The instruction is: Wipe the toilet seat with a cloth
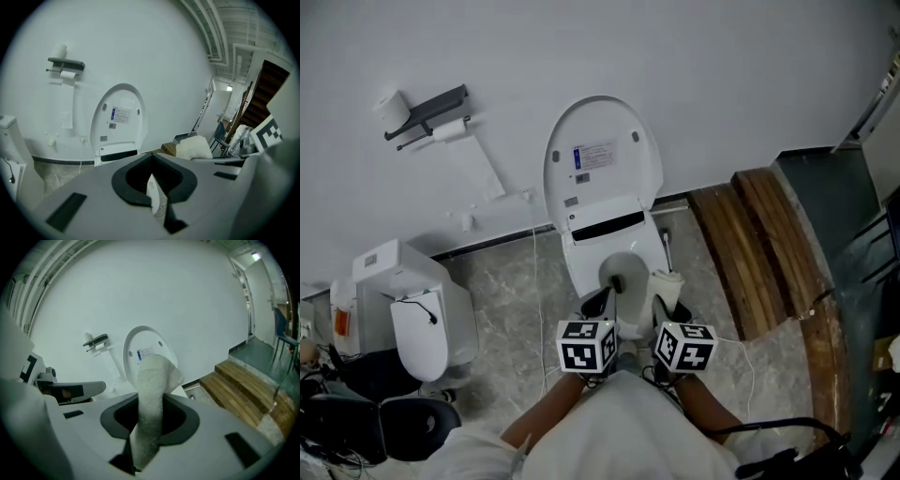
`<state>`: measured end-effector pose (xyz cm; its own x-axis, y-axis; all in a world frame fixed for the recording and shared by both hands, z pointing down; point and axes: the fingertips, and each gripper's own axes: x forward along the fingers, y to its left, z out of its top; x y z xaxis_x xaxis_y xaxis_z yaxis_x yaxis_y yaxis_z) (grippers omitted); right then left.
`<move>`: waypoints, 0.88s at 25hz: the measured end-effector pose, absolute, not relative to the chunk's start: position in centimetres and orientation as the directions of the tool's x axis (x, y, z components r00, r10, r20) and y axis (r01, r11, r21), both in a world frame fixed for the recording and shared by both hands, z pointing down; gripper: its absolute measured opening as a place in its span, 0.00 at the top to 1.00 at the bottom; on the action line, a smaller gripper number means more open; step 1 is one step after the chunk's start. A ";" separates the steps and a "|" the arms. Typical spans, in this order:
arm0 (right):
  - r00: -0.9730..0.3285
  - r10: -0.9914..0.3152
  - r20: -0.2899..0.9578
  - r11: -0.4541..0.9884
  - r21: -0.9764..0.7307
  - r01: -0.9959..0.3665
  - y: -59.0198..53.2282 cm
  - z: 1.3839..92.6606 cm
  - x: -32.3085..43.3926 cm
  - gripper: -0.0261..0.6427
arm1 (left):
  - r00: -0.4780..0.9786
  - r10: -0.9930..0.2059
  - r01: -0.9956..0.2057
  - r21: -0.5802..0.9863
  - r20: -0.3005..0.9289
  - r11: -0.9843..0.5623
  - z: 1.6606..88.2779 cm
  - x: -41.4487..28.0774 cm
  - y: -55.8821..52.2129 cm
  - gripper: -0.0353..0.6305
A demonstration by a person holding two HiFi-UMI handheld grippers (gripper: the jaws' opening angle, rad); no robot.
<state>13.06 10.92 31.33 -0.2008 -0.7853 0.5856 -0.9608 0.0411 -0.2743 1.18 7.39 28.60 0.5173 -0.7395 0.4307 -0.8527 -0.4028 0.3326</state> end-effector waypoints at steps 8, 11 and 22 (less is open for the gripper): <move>-0.205 -0.796 0.570 0.038 -0.290 -0.956 10.2 30.9 13.5 0.81 | 0.528 -0.761 -0.848 0.289 0.376 -0.445 26.8 2.3 6.8 0.93; -0.219 -0.796 0.565 0.048 -0.302 -0.952 10.1 30.9 13.5 0.81 | 0.523 -0.759 -0.851 0.280 0.387 -0.444 26.9 2.5 6.8 0.93; -0.242 -0.803 0.545 0.076 -0.308 -0.948 9.9 30.1 13.7 0.81 | 0.527 -0.747 -0.850 0.259 0.405 -0.458 26.8 3.9 6.7 0.93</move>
<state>13.73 9.93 30.13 -0.2415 -0.8032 0.5446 -0.9483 0.0763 -0.3080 3.90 6.67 26.77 0.5267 -0.7475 0.4048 -0.8500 -0.4584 0.2595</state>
